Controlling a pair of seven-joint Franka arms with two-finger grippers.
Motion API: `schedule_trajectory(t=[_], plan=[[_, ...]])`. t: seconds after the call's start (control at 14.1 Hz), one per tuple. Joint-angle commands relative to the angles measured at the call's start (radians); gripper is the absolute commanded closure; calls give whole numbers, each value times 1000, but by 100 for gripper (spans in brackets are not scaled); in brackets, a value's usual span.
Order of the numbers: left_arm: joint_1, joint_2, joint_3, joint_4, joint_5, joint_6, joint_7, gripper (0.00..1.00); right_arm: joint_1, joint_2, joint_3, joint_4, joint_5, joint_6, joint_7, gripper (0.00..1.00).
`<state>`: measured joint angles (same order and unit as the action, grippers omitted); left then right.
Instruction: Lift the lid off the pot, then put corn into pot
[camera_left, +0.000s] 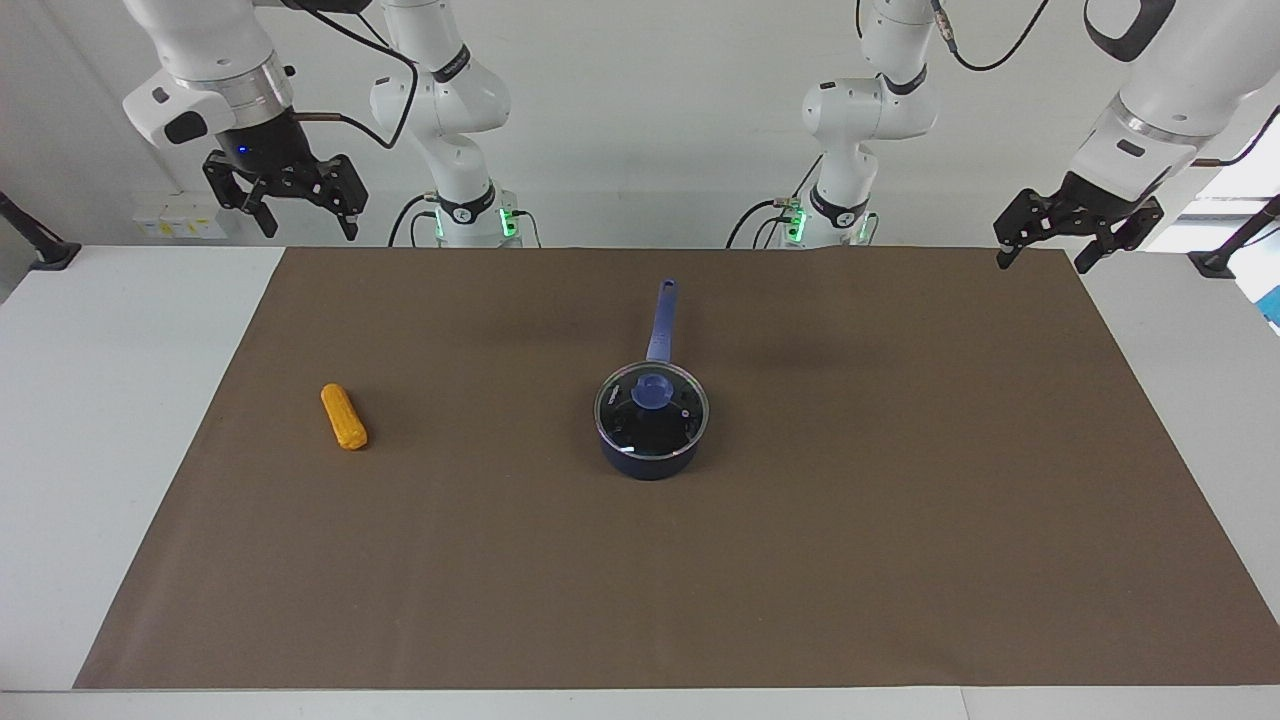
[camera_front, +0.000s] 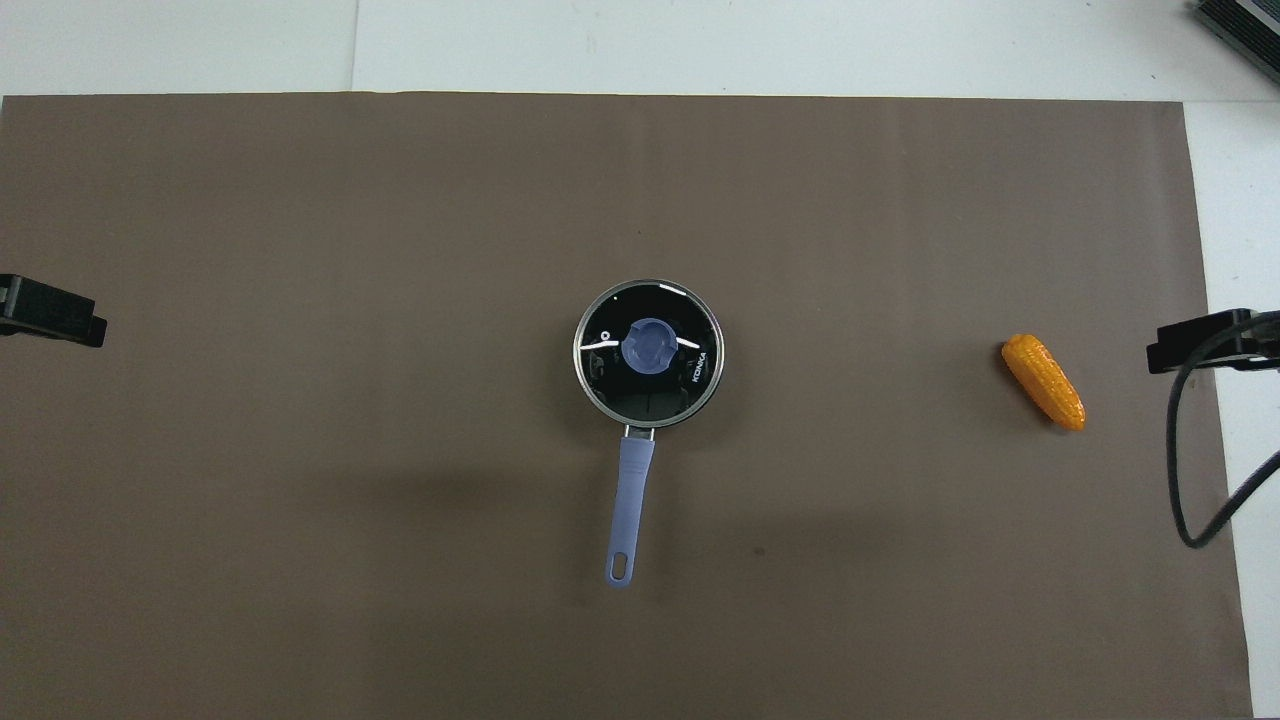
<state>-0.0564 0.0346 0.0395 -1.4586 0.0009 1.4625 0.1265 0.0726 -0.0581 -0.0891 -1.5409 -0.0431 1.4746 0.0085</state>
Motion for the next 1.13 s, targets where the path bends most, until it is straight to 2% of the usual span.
schedule_trajectory(t=[0.0, 0.71, 0.85, 1.06], plan=[[-16, -13, 10, -14, 13, -10, 4, 0, -10, -17, 2, -19, 17, 7, -32, 0], [-19, -19, 8, -48, -1, 4, -1, 0, -13, -16, -4, -16, 17, -2, -33, 0], [-25, -16, 8, -62, -2, 7, -1, 0, -16, -40, -4, -68, 20, 15, -39, 0], [-66, -6, 8, -108, -2, 88, -1, 0, -22, -31, -6, -152, 28, 104, -79, 0]])
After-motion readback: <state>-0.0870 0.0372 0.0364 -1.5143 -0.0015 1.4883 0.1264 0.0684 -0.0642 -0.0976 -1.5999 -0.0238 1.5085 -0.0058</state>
